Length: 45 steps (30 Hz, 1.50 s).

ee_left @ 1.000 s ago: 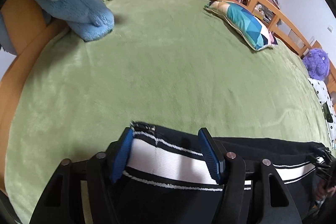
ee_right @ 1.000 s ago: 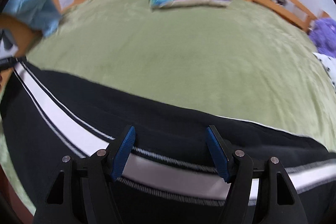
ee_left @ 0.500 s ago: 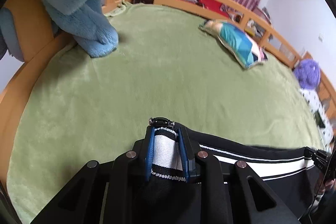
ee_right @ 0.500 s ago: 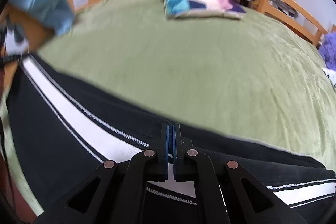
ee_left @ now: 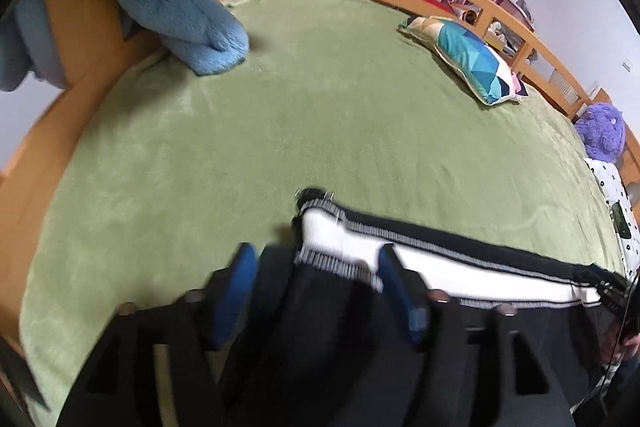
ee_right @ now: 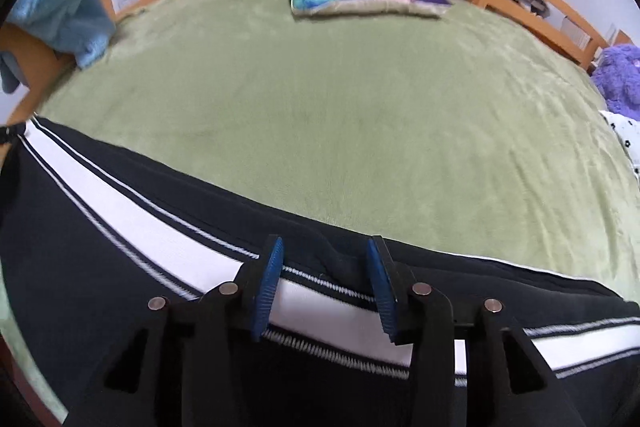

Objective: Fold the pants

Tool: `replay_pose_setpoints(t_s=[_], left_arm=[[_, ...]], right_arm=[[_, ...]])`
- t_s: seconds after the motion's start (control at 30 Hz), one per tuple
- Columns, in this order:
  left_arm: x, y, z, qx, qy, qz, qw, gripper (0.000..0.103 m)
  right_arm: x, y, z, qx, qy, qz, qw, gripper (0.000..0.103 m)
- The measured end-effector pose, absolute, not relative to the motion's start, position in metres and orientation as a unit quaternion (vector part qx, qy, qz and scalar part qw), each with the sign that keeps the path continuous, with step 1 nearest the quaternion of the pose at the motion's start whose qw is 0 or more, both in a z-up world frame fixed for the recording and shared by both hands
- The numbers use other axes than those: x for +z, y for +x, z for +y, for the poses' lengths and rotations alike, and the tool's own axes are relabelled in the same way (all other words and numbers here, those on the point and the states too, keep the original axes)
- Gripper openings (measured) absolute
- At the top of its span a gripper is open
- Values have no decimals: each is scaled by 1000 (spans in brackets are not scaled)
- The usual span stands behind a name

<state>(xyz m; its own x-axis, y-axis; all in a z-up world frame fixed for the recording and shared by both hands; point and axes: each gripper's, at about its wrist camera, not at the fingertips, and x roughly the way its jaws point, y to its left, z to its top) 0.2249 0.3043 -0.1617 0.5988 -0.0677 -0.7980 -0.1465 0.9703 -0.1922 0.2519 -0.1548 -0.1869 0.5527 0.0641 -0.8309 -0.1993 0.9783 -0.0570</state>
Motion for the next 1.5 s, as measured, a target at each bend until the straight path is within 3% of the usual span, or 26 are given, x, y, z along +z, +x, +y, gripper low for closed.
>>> replay_pose_setpoints(t_s=[0.13, 0.37, 0.47, 0.87, 0.93, 0.97, 1.07, 1.13, 1.2, 1.3, 1.37, 1.43, 1.5], left_arm=[[-161, 186, 311, 27, -127, 454, 881, 68], [-206, 116, 329, 53, -211, 481, 849, 68], [-220, 100, 326, 44, -237, 458, 856, 68], [-242, 127, 333, 46, -312, 406, 857, 66], [-241, 129, 336, 34, -327, 399, 856, 27], [-239, 127, 338, 24, -336, 393, 855, 14], [-202, 97, 334, -24, -344, 310, 886, 12], [-183, 87, 320, -31, -288, 297, 910, 13], [-191, 91, 315, 9, -266, 336, 903, 21], [-237, 103, 334, 49, -326, 439, 836, 28], [-245, 98, 347, 30, -369, 427, 825, 28], [-236, 94, 350, 42, -357, 424, 831, 42], [-214, 94, 350, 51, -321, 403, 856, 68]], right_arm=[[-167, 230, -163, 70, -51, 455, 886, 51], [-159, 176, -185, 60, -19, 454, 889, 51], [-163, 164, -193, 52, -14, 460, 886, 51], [-172, 110, -220, 13, 56, 468, 882, 51], [-180, 108, -223, 9, 76, 474, 877, 51], [-183, 108, -224, 6, 83, 478, 874, 51], [-185, 107, -226, 4, 105, 480, 871, 51], [-180, 107, -225, 2, 105, 472, 876, 51], [-177, 110, -225, 0, 106, 467, 878, 51], [-179, 115, -221, 8, 108, 470, 876, 51], [-180, 117, -217, 11, 102, 473, 875, 51], [-180, 117, -214, 16, 93, 473, 876, 51], [-179, 117, -211, 17, 82, 471, 878, 51]])
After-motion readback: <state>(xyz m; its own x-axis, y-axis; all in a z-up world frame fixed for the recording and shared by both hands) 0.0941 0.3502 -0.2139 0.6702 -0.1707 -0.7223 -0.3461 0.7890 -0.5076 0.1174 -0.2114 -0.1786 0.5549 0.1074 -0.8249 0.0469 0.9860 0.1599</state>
